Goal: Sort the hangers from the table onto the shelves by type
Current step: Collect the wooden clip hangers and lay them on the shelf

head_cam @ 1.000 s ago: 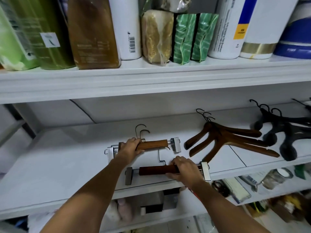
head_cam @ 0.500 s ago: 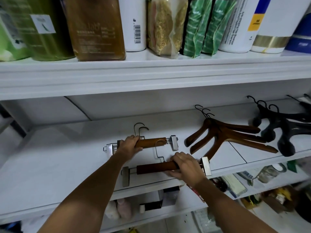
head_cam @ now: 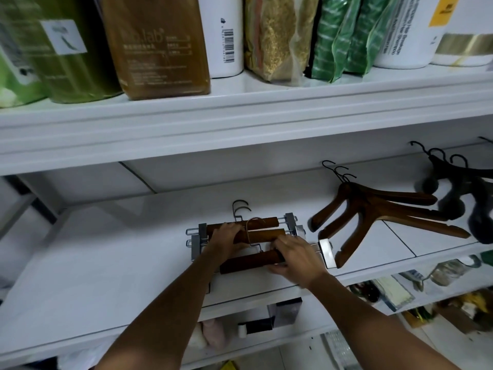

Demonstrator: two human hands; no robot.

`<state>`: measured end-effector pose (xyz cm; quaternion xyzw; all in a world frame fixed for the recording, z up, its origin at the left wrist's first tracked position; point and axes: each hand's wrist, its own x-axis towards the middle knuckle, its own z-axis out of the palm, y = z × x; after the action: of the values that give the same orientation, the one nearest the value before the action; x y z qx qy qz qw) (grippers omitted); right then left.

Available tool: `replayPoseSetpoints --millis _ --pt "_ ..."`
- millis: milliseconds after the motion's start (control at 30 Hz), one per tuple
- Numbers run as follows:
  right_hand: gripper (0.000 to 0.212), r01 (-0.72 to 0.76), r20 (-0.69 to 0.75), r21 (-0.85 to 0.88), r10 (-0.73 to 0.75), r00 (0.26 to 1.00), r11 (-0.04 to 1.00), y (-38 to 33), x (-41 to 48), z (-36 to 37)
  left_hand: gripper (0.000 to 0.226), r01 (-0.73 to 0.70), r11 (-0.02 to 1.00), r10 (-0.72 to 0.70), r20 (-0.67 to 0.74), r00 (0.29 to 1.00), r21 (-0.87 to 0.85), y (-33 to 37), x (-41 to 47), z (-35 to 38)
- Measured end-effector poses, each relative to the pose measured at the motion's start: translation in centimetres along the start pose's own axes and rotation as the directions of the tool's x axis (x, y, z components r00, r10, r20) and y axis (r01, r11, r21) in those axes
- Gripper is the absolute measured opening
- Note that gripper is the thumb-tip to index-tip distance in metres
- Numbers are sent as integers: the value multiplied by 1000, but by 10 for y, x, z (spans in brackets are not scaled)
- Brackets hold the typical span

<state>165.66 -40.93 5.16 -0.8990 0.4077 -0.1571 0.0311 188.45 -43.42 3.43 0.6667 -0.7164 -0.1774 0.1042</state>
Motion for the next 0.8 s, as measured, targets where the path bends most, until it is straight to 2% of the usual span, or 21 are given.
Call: replayPoseSetpoints --millis 100,200,333,433,500,567,633,700,800 --pt "36 -21 34 -2 21 999 1000 -5 6 8 51 -36 997 33 -38 999 -72 -2 -6 1" --pt "36 -36 52 11 36 998 999 -8 12 16 43 -45 995 38 -79 996 -89 -4 -10 0" --pt "37 -57 81 56 53 995 997 -8 20 24 39 -27 1000 29 -184 983 16 -17 -21 -6" --pt "42 -59 105 30 56 993 998 -4 18 30 40 -68 997 77 -267 961 43 -25 -29 -13" --pt "46 -54 108 -13 55 993 998 -1 17 34 44 -88 990 113 -264 958 106 -27 -32 -14" --pt "49 -46 89 -45 50 995 998 0 16 35 56 -57 982 92 -193 977 180 -26 -34 -11" --pt "61 -45 73 -45 48 996 998 0 17 36 78 -11 972 36 -107 994 233 -24 -36 -5" --pt "82 -93 114 -46 98 989 995 3 20 36 96 19 961 -1 -65 998 277 -23 -37 3" --pt "105 -177 200 -56 185 962 983 10 29 37 101 60 950 -39 -74 996 307 -22 -37 10"
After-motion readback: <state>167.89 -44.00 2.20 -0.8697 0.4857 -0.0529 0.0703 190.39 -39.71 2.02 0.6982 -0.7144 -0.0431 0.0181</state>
